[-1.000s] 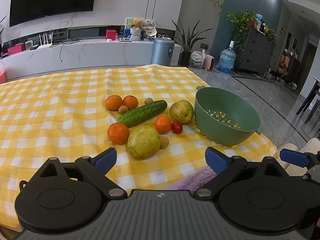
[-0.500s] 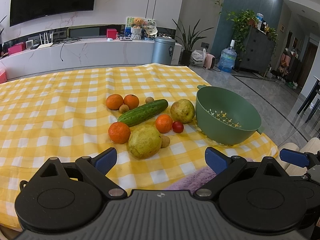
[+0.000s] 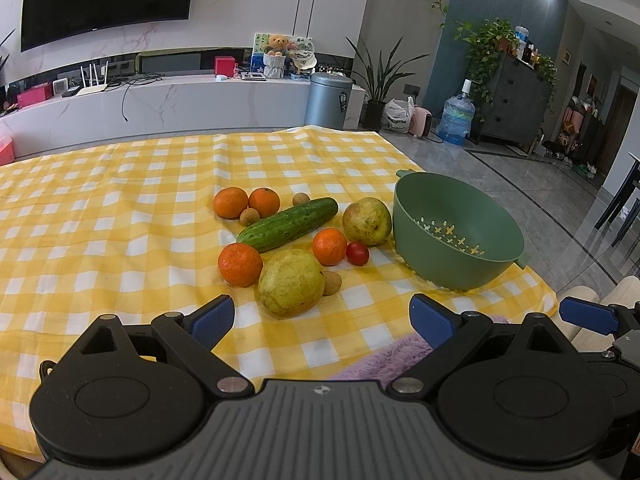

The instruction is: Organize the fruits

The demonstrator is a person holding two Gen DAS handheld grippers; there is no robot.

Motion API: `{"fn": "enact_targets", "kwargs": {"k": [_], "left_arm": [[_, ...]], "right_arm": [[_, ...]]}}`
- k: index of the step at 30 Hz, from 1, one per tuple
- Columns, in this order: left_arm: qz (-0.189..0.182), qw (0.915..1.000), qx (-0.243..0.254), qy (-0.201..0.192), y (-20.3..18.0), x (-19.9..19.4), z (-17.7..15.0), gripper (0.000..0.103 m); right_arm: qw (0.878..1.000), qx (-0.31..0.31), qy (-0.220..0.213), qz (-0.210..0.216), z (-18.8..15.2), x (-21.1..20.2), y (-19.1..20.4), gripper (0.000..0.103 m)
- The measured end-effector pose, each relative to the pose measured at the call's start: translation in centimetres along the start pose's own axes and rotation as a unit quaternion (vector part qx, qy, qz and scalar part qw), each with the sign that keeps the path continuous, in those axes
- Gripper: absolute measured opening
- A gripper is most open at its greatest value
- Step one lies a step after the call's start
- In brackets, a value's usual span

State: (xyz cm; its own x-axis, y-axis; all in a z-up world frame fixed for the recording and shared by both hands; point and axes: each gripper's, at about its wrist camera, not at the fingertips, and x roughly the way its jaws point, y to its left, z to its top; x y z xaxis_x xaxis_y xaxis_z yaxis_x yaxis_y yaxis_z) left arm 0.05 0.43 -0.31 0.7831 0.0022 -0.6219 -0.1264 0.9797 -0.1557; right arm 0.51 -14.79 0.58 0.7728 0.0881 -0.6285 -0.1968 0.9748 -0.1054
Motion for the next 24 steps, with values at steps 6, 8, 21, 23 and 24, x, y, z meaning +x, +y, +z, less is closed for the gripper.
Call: {"fn": "enact_targets", "kwargs": {"k": [6,8,21,23,24], "left_arm": [[0.0,1.0,0.0,0.002,0.13,0.03,-0.04,0.103],[0.001,1.0,0.0,0.003,0.29,0.06,-0.13,0.103],[0.001,0.9999,0.002,0.013,0.22,0.42,-0.39,0.103],[0.0,0.9999,0.001,0.014,0.22,0.41,-0.33,0.103],[0.0,0.9999,0.002,0.014,0.22,0.42,-0.37,0.103]], "right_arm": [[1.0,0.002,0.003,0.002,0.0,0.2,-0.06,0.099],[1.0,0.002,0.003,0.002,-0.02,0.21,-0.07,0.099],[1.0,0.003,0.014,0.005,-0.25,0.65,-0.24,0.099],[1.0,0.003,0.015,0.007,-0.27,0.62,-0.25,0.099],[1.0,0.002,0.015,0.007,-0.27,0.58,-0.23,0.099]]}}
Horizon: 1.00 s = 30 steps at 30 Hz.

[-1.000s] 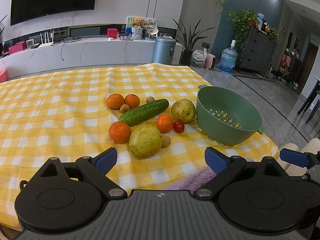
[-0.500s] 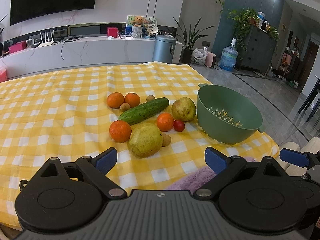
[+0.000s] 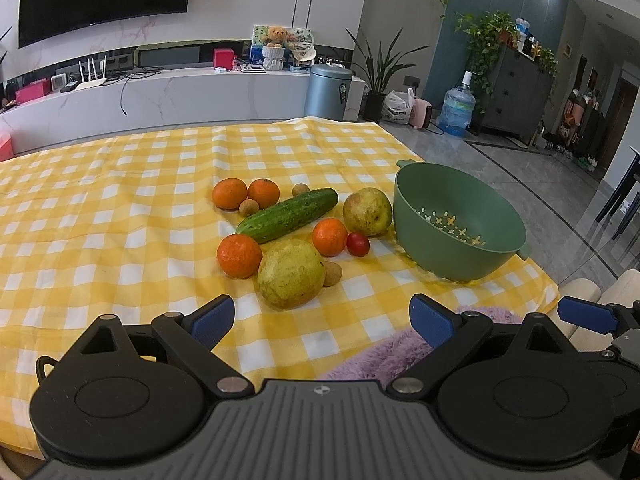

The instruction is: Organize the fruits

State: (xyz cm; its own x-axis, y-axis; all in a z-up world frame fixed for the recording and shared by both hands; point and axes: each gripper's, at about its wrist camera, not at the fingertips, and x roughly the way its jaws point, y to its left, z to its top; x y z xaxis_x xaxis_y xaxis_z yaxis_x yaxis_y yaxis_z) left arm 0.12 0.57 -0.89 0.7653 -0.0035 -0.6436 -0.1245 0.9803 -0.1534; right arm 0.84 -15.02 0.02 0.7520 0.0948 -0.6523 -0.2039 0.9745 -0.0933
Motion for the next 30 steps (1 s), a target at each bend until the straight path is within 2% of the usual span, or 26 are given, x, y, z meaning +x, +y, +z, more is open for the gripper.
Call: {"fn": "enact_targets", "kwargs": {"k": [20,24,27,30], "left_arm": [[-0.007,1.0,0.002,0.007,0.0,0.0,0.1,0.103],[-0.021,0.9996,0.003,0.02,1.3,0.0,1.3,0.103],[-0.005,0.9998,-0.015,0.01,3.0,0.1,2.2,0.103],[0.01,0.9988,-0.047,0.009,5.3,0.7,3.0,0.103]], "right_arm": [[1.0,-0.003,0.0,-0.001,0.1,0.0,0.0,0.099],[1.0,-0.005,0.002,-0.003,0.4,0.2,0.1,0.099],[1.0,0.0,0.009,-0.013,1.4,0.7,0.2,0.099],[1.0,0.016,0.005,-0.004,2.8,0.9,0.2,0.099]]}}
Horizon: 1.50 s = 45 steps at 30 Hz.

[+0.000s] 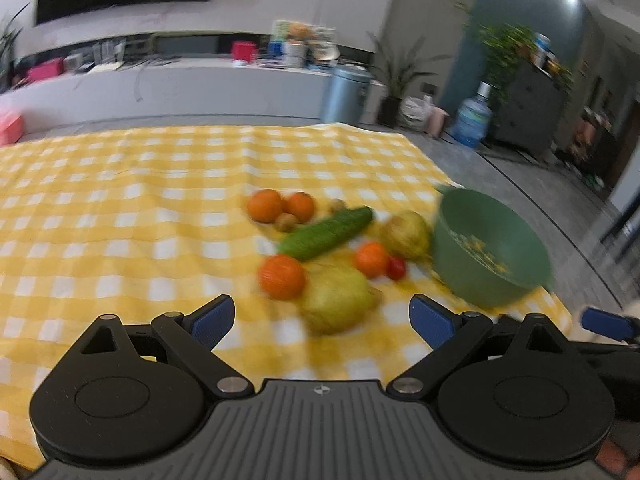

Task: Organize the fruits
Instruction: 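Lower the right tool onto the large pear and close its fingers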

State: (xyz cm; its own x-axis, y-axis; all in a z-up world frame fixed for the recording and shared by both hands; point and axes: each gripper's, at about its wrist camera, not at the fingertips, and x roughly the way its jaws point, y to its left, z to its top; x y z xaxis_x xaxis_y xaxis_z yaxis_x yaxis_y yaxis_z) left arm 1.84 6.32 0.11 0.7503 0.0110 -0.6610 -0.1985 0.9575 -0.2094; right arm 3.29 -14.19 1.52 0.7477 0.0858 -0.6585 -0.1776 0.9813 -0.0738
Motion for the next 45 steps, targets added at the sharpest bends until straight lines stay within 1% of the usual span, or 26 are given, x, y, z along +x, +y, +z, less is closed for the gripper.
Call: {"fn": "enact_targets", "kwargs": {"k": [3,5,7,9,11,13,14,17,19,24,26,28,29,35,37,38,39,40,41,43,45], "left_arm": [[0.014,0.9996,-0.024,0.007,1.9,1.0,0.4,0.103],[0.018,0.9992,-0.034,0.014,3.0,1.6,0.6,0.103],[0.017,0.9987,-0.044,0.02,3.9,2.4,0.6,0.103],[0.013,0.9982,-0.05,0.031,4.5,3.3,0.4,0.103],[0.009,0.998,-0.048,0.04,4.9,3.9,0.2,0.103],[0.004,0.9979,-0.042,0.049,5.1,4.5,-0.1,0.103],[0.002,0.9978,-0.04,0.054,5.3,4.9,-0.3,0.103],[-0.011,0.9974,-0.04,0.058,5.7,5.7,-0.6,0.102],[-0.022,0.9971,-0.039,0.061,6.0,6.2,-0.7,0.102],[-0.033,0.9957,-0.046,0.073,6.2,7.7,-0.9,0.102],[-0.035,0.9949,-0.049,0.081,6.3,8.2,-1.1,0.102],[-0.036,0.9943,-0.05,0.087,6.3,8.5,-1.3,0.102],[-0.036,0.994,-0.05,0.09,6.3,8.7,-1.4,0.102],[-0.036,0.994,-0.04,0.096,5.9,9.1,-1.7,0.102],[-0.035,0.9943,-0.034,0.095,5.8,9.1,-1.8,0.102],[-0.033,0.9944,-0.032,0.095,5.7,9.1,-1.8,0.102],[-0.031,0.9945,-0.03,0.095,5.6,9.1,-1.8,0.102],[-0.029,0.9946,-0.029,0.096,5.6,9.1,-1.9,0.102],[-0.028,0.9946,-0.029,0.096,5.6,9.1,-1.9,0.102],[-0.023,0.9947,-0.029,0.097,5.6,9.2,-1.9,0.102],[-0.017,0.9948,-0.029,0.096,5.7,9.3,-1.9,0.102]], "right_arm": [[0.999,0.039,0.006,0.025,1.8,0.5,-0.1,0.099],[0.995,0.074,0.021,0.058,2.9,1.2,0.1,0.099],[0.987,0.12,0.044,0.101,4.0,2.4,0.3,0.099],[0.974,0.165,0.075,0.136,4.6,4.2,0.8,0.098],[0.962,0.195,0.106,0.157,4.9,6.3,1.8,0.09],[0.951,0.22,0.146,0.16,4.9,8.7,3.0,0.08],[0.945,0.234,0.166,0.156,4.8,9.9,3.5,0.077],[0.932,0.26,0.203,0.151,4.0,12.8,4.7,0.073],[0.924,0.278,0.219,0.147,3.5,14.2,5.3,0.071],[0.901,0.337,0.233,0.144,2.4,16.7,5.2,0.069],[0.892,0.355,0.236,0.151,2.3,17.5,5.2,0.068],[0.884,0.369,0.235,0.164,2.0,17.8,5.1,0.063],[0.881,0.374,0.234,0.17,1.9,17.9,5.0,0.063],[0.875,0.387,0.233,0.177,1.8,17.9,4.6,0.064],[0.871,0.393,0.23,0.184,1.7,18.0,4.4,0.07],[0.867,0.4,0.228,0.19,1.6,18.1,4.3,0.071],[0.864,0.407,0.225,0.192,1.5,18.1,4.1,0.07],[0.864,0.407,0.225,0.193,1.4,18.0,4.0,0.066],[0.867,0.402,0.224,0.191,1.4,17.9,4.0,0.063],[0.87,0.394,0.221,0.195,1.2,17.7,3.8,0.062],[0.868,0.398,0.216,0.204,0.8,17.6,3.5,0.062]]}}
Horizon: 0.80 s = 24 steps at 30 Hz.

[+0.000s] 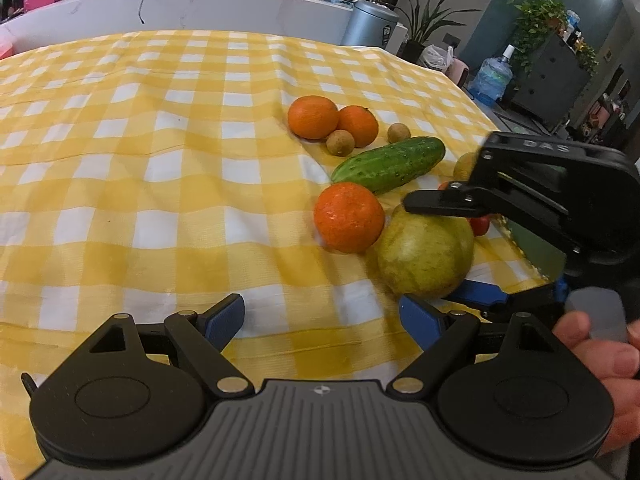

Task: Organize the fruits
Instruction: 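Lower the right tool onto the large pear and close its fingers, then lift the pear with the right tool while the left tool approaches the other pear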

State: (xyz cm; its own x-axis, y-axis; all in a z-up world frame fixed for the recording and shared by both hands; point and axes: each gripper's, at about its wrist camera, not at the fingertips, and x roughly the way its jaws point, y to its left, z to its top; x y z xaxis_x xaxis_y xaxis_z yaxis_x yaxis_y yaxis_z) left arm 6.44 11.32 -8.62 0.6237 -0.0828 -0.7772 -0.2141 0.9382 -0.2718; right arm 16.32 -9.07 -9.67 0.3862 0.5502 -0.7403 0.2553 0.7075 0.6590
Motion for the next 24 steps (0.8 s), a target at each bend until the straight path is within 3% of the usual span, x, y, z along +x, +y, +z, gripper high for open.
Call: {"fn": "enact_targets", "kwargs": {"k": [4,9,17,20,24], "left_arm": [[-0.002,1.0,0.003,-0.007,0.0,-0.1,-0.1,0.102],[-0.017,0.9993,0.024,-0.023,-0.5,-0.6,-0.6,0.102],[-0.032,0.9925,0.098,-0.066,-3.0,-0.8,-1.6,0.102],[-0.05,0.9851,0.137,-0.092,-4.4,-1.0,-1.2,0.102],[-0.065,0.9694,0.199,-0.128,-6.8,-0.8,0.2,0.102]], "right_arm": [[1.0,0.0,-0.002,0.013,-0.1,-0.9,-0.7,0.062],[0.993,-0.019,-0.013,0.113,-0.2,-2.8,-0.8,0.062],[0.972,-0.043,-0.09,0.215,1.2,-8.3,-1.6,0.062],[0.964,-0.064,-0.132,0.223,2.0,-11.3,-2.8,0.062],[0.96,-0.09,-0.179,0.196,3.1,-14.3,-5.2,0.062]]}}
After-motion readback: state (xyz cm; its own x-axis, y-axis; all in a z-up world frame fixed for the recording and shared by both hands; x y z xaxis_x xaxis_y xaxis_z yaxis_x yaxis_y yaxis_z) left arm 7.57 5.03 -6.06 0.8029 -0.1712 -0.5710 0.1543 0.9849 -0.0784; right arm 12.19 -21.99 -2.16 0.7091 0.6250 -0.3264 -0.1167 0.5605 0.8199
